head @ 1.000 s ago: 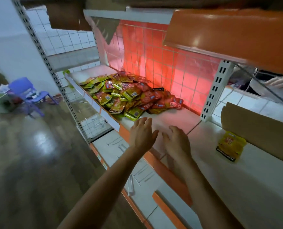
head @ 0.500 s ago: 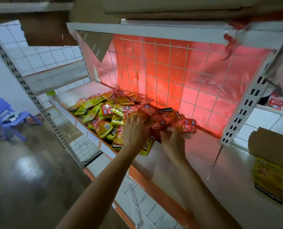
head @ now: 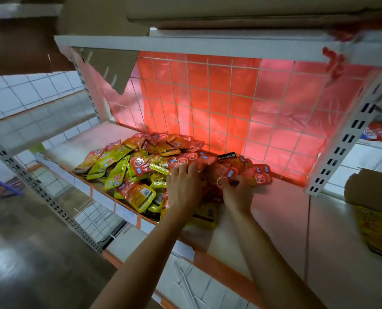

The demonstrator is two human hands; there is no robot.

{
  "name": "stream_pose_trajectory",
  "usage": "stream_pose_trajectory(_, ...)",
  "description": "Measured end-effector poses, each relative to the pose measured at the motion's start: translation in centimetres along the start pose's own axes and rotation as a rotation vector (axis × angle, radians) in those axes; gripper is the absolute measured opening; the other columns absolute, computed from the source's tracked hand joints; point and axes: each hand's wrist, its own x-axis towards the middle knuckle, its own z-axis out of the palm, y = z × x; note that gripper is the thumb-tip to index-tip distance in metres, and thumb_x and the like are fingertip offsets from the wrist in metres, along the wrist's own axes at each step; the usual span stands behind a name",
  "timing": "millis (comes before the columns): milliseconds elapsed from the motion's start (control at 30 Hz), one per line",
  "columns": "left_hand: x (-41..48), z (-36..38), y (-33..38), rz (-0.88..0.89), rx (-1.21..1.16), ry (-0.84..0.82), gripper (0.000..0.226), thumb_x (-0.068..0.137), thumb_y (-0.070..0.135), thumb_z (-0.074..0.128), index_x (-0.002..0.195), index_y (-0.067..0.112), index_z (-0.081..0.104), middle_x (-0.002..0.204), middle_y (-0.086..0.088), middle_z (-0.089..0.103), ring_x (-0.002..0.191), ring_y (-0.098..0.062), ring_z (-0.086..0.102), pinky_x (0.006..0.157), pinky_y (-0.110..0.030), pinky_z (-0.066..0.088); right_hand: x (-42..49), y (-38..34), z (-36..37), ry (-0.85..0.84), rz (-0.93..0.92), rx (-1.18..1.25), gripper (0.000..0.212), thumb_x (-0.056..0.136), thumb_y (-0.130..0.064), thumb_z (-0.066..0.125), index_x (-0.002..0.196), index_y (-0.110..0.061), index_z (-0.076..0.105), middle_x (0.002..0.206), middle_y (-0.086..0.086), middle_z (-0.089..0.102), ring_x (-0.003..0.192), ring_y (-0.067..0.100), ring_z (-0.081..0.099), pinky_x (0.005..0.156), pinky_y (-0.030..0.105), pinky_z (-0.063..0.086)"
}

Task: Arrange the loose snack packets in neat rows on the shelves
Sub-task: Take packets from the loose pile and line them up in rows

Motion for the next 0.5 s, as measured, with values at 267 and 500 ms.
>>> stream_pose_trajectory(267,-0.4,-0.6,2.6,0.134,-0.388,0.162,0.024,0.098,0.017,0.049,0.112,0.002,0.062,0.093,-0.019,0.068,0.086,-0.040,0.058,0.065,-0.041,0.040,-0.3,-0.2,-3.3,0.256,-0.013,0.418,0.004,0.090,-0.018,0.061,0.089,-0.015,0.063,0.091,0.010,0.064,0.084,0.026,0.057,0.085,0.051,0.050)
stream_pose_trajectory(500,-3.3,0.5,7.0,0.215,-0.722,-0.047,0.019,0.096,0.011,0.051,0.110,0.001,0.059,0.075,-0.011,0.061,0.068,-0.032,0.059,0.055,-0.029,0.023,-1.8,1.5,-9.3,0.356,0.185,0.701,0.015,0.089,-0.022,0.063,0.074,-0.019,0.064,0.080,0.007,0.068,0.076,0.028,0.067,0.072,0.044,0.056)
